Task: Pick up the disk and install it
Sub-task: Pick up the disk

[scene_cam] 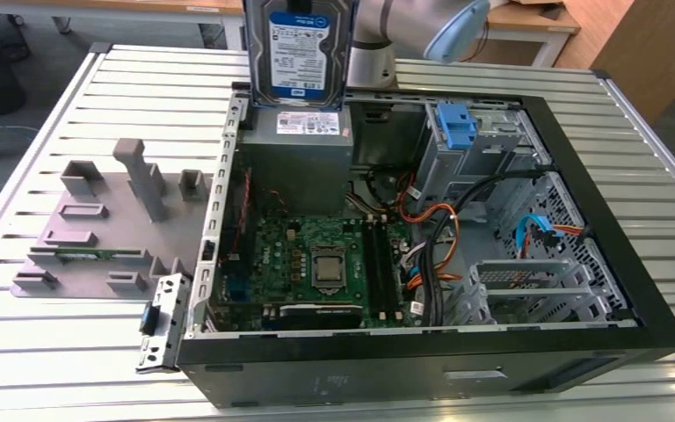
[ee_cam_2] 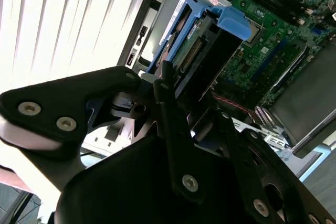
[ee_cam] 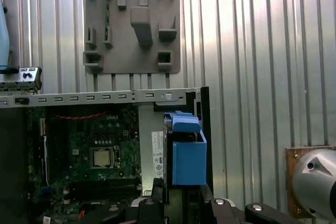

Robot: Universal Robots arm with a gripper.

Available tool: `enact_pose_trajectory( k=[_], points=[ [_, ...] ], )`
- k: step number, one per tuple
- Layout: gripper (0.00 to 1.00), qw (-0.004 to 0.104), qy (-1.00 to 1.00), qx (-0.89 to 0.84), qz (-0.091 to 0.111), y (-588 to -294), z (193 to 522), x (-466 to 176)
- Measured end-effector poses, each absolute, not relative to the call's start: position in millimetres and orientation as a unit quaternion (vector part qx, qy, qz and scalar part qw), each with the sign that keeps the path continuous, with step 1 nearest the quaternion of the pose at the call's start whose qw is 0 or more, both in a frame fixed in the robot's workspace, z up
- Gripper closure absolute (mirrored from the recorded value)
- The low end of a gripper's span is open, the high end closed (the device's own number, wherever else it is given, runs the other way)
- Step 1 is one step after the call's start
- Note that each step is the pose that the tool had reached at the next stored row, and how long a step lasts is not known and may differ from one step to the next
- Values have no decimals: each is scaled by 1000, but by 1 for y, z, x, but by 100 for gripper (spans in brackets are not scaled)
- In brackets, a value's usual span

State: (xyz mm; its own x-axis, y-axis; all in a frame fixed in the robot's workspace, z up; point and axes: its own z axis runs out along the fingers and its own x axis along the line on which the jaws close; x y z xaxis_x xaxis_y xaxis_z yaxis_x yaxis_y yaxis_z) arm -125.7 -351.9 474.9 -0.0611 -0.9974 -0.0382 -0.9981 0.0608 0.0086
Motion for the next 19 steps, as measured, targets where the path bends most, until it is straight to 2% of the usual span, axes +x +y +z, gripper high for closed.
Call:
enact_pose_trajectory(
  k=[19],
  points=[
    [65,11,728,-685,16,-352,475,-114]
  ],
)
